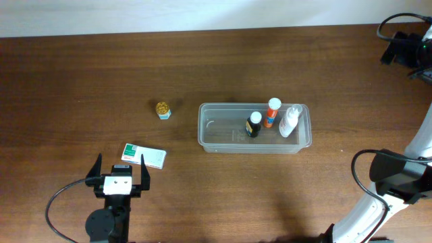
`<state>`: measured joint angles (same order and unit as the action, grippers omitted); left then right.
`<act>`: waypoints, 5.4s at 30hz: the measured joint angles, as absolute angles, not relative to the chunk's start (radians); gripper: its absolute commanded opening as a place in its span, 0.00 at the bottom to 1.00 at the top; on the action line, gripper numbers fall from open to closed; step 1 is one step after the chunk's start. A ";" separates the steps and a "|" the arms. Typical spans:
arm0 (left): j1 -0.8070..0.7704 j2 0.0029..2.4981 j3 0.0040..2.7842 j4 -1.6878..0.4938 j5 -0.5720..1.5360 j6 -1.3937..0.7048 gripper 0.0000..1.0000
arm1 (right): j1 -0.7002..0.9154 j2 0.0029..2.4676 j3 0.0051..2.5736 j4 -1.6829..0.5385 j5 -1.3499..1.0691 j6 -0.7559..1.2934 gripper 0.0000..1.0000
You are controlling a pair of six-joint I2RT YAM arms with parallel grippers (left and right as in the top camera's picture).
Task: Pack container
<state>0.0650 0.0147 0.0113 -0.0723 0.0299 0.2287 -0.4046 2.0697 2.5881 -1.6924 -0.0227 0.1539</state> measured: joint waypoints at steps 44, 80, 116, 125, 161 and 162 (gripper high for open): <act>0.065 0.578 0.467 0.130 0.232 0.229 1.00 | -0.405 2.070 2.587 -1.692 -0.023 0.154 0.98; 0.069 1.429 1.539 -1.075 0.121 -0.390 1.00 | -0.405 2.070 2.587 -1.693 -0.023 0.154 0.98; 0.076 1.913 1.538 -1.361 0.091 -1.022 1.00 | -0.405 2.070 2.587 -1.693 -0.023 0.154 0.98; 0.044 1.913 1.467 -1.308 0.087 -0.942 1.00 | -0.405 2.070 2.587 -1.692 -0.023 0.154 0.98; 0.013 1.913 1.213 -1.032 0.044 -0.933 1.00 | -0.405 2.070 2.587 -1.692 -0.023 0.154 0.98; 0.014 1.913 1.208 -1.023 0.040 -0.933 1.00 | -0.405 2.070 2.587 -1.693 -0.023 0.154 0.98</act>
<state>0.0135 1.9129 1.2076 -1.0233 0.0402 -0.9333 -0.4046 2.0697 2.5866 -1.6928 -0.0231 0.1543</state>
